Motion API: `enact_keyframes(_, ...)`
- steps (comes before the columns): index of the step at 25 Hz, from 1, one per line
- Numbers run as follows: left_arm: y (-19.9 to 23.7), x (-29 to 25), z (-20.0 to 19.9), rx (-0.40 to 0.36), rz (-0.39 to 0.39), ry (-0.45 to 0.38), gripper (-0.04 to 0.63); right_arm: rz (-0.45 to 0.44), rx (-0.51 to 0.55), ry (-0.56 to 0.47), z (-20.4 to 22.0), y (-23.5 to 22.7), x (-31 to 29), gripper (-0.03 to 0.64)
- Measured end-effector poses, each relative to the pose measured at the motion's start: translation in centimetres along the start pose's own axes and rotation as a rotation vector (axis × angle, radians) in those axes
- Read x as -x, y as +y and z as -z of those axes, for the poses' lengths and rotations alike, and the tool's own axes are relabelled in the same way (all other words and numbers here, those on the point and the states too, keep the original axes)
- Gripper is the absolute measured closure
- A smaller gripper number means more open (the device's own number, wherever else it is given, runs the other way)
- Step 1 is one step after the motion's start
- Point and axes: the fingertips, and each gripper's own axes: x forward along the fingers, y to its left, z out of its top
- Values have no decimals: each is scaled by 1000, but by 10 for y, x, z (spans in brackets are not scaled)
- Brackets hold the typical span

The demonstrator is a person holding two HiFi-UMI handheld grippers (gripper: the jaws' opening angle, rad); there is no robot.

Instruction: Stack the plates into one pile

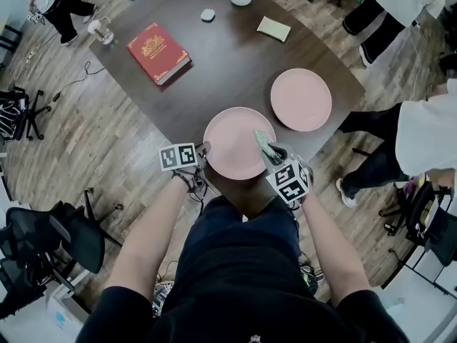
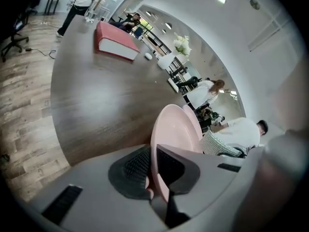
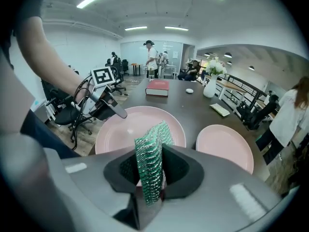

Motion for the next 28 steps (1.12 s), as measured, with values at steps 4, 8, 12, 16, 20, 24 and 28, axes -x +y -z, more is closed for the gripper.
enact_keyframes(4, -10, 27, -4, 40, -13, -72, 577, 34, -70, -59, -11, -4, 24, 529)
enact_keyframes(8, -20, 54, -2, 74, -47, -121, 574, 56, -97, -116, -24, -2, 52, 529)
enact_keyframes(12, -29, 79, 3, 114, -80, -169, 572, 95, -105, -173, -37, -5, 83, 529)
enact_keyframes(16, -41, 104, 0, 147, -101, -239, 572, 128, -111, -235, -50, -24, 108, 529)
enact_keyframes(20, -62, 124, 4, 181, -110, -309, 572, 132, -105, -289, -56, -44, 128, 529)
enact_keyframes(24, -94, 131, 6, 202, -111, -390, 571, 99, -88, -339, -63, -68, 144, 529)
enact_keyframes(28, -129, 128, 30, 287, -113, -461, 571, 56, -48, -343, -47, -91, 171, 529)
